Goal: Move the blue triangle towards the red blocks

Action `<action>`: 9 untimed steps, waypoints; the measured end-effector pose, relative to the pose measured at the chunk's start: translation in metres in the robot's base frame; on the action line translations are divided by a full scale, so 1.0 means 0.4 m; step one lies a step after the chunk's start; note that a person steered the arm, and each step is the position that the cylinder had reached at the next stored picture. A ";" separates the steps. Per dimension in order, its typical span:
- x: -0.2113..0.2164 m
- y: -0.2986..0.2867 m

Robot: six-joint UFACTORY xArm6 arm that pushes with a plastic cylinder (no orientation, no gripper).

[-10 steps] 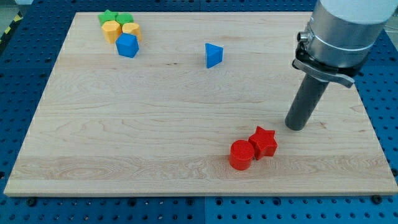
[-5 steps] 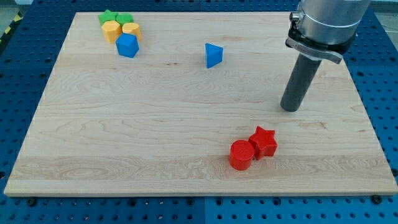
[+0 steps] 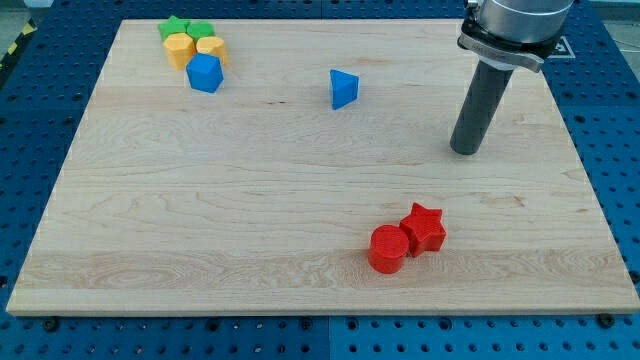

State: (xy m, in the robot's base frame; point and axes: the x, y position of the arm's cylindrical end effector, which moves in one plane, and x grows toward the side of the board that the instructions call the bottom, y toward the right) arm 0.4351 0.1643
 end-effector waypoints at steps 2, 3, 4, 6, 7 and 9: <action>-0.067 0.003; -0.105 0.005; -0.177 0.005; -0.299 -0.001; -0.321 -0.018; -0.336 -0.113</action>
State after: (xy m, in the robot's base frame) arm 0.3008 0.1189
